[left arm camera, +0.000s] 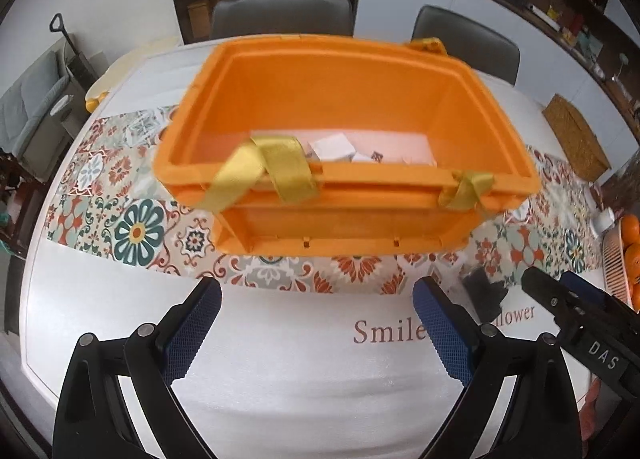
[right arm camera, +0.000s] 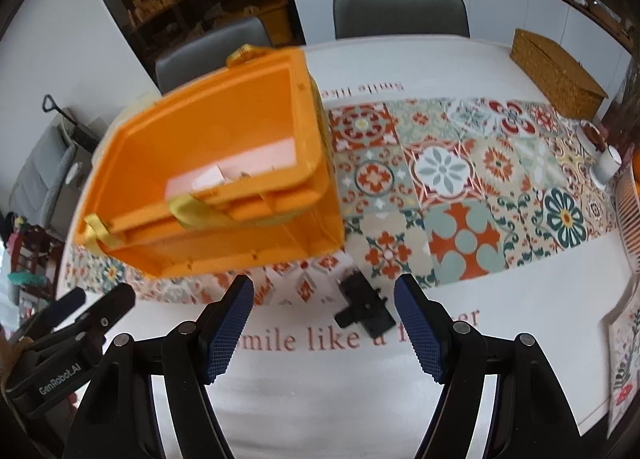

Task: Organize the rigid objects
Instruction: 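Move the right tool toward the black clip gadget on the table, then close the right gripper on the black clip gadget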

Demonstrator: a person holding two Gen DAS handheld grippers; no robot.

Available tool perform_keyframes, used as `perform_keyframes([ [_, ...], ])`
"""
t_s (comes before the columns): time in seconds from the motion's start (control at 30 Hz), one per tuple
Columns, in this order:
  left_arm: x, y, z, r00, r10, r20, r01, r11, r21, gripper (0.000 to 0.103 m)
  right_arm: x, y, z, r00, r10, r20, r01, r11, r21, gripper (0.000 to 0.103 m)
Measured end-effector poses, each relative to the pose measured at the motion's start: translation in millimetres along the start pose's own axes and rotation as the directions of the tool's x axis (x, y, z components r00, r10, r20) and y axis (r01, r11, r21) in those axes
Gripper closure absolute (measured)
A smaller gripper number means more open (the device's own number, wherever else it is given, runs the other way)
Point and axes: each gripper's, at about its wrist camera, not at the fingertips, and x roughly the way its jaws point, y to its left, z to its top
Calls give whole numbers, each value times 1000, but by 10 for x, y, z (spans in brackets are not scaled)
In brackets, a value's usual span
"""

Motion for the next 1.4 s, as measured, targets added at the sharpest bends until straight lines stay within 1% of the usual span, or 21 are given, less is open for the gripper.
perform_keyframes([
  [0.13, 100, -96, -48, 1000, 20, -18, -19, 999, 37, 5, 145, -51, -86, 999, 2, -51, -2, 1000, -2, 30],
  [0.4, 334, -228, -151, 997, 54, -57, -48, 994, 94, 5, 450, -151, -206, 993, 4, -122, -3, 1000, 2, 30],
  [0.5, 426, -282, -204, 996, 68, -66, -60, 991, 116, 5, 531, -170, -235, 992, -2, -123, 1, 1000, -10, 30],
  [0.6, 526, -348, -230, 995, 67, -78, -56, 988, 144, 5, 609, -190, -247, 992, -6, -126, 4, 1000, -19, 30],
  [0.83, 755, -427, -270, 990, 82, -119, -62, 985, 159, 5, 800, -247, -238, 993, -9, -120, 4, 999, -40, 30],
  [0.9, 785, -455, -273, 989, 85, -118, -65, 984, 167, 5, 855, -254, -238, 993, -19, -115, 13, 999, -50, 30],
  [1.03, 853, -508, -279, 988, 91, -122, -69, 982, 176, 5, 940, -265, -232, 993, -15, -116, 7, 998, -63, 32],
  [1.23, 929, -526, -275, 986, 99, -135, -74, 982, 176, 5, 1071, -253, -218, 993, -24, -118, 14, 996, -86, 39],
  [1.37, 948, -532, -269, 986, 101, -136, -76, 981, 176, 5, 1184, -259, -200, 991, -37, -128, 26, 996, -89, 48],
  [1.4, 950, -532, -264, 985, 103, -136, -78, 981, 176, 5, 1194, -259, -198, 991, -43, -124, 32, 996, -89, 49],
])
